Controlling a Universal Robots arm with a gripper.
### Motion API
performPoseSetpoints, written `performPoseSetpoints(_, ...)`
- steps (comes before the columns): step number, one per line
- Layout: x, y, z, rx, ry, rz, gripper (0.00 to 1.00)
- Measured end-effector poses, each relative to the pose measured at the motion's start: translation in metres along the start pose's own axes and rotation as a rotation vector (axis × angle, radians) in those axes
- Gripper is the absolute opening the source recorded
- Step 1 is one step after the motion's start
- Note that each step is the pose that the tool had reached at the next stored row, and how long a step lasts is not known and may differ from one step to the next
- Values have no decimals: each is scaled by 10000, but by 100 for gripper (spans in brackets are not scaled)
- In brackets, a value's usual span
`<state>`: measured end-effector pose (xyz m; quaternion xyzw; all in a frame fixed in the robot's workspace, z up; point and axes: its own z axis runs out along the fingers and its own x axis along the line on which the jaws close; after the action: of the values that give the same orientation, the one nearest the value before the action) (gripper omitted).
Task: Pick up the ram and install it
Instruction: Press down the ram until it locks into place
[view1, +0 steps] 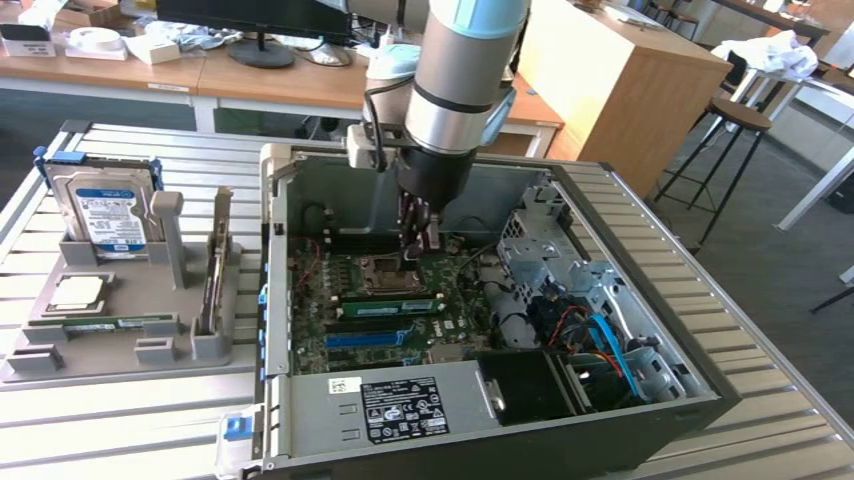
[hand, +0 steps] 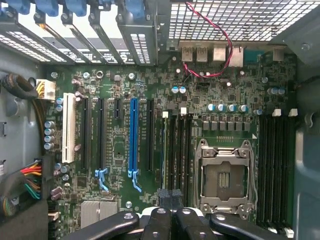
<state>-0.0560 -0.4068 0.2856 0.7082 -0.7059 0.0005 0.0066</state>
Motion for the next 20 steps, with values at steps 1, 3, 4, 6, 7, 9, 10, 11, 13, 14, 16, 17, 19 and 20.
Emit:
performPoseSetpoints(1,0,0,0,0,-1,1,10)
performPoseSetpoints(3,0,0,0,0,-1,1,10)
performPoseSetpoints(4,-1,-1,-1,1,-2,1,10)
performPoseSetpoints(6,-1,-1,-16,0,0,1,10)
performPoseSetpoints(7,0,-1,-29,0,0,1,10)
performPoseSetpoints(9,0,-1,-65,0,0,1,10)
performPoseSetpoints(10,0,-1,-85,0,-1,1,10)
performPoseSetpoints(11,1,-1,-109,0,0,0,10)
performPoseSetpoints(13,1,-1,-157,0,0,1,10)
performPoseSetpoints(14,1,-1,-184,0,1,1,10)
performPoseSetpoints(16,2,0,-236,0,1,0,10)
performPoseSetpoints(17,2,0,-262,0,1,1,10)
performPoseSetpoints(19,3,0,-319,-1,1,1,10)
performPoseSetpoints(20,3,0,-346,0,1,1,10)
